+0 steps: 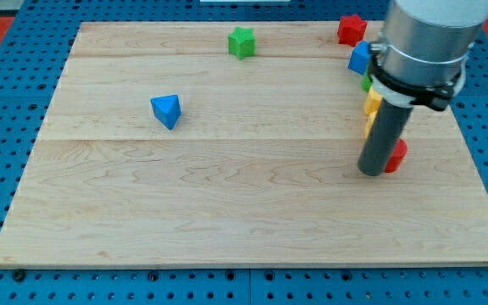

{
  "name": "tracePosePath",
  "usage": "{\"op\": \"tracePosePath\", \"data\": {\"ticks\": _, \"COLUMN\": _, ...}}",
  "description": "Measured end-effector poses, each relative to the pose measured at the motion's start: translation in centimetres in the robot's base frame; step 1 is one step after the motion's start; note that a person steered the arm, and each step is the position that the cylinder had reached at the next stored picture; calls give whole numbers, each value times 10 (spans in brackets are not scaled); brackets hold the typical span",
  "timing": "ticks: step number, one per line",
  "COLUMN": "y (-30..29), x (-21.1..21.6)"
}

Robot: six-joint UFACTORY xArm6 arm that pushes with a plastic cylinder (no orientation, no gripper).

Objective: Slide the blue triangle closer to the red circle

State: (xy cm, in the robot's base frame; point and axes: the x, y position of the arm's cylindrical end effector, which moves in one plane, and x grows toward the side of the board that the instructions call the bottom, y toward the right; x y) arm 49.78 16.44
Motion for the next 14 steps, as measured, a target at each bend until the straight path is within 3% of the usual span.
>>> {"op": "tracePosePath", "data": {"ticks": 1, "y": -18, "x": 19}}
{"op": "tracePosePath", "data": {"ticks": 2, "y": -85, "x": 30}}
{"op": "tracePosePath", "data": {"ticks": 3, "y": -196, "x": 13}}
{"op": "tracePosePath", "data": {"ticks": 4, "y": -299, "x": -23}}
{"op": "tracePosePath", "data": {"ticks": 5, "y": -325, "x": -102}}
{"op": "tracePosePath", "data": {"ticks": 6, "y": -297, "x": -135}}
{"op": "tracePosePath", "data": {"ticks": 7, "y": -242, "x": -84}}
{"op": "tracePosePath", "data": {"ticks": 9, "y": -283, "x": -108}}
{"op": "tracePosePath", "data": {"ticks": 10, "y": -327, "x": -68}}
{"op": "tracePosePath", "data": {"ticks": 13, "y": -112, "x": -34}}
{"op": "tracePosePath", "data": {"ticks": 14, "y": -108, "x": -49}}
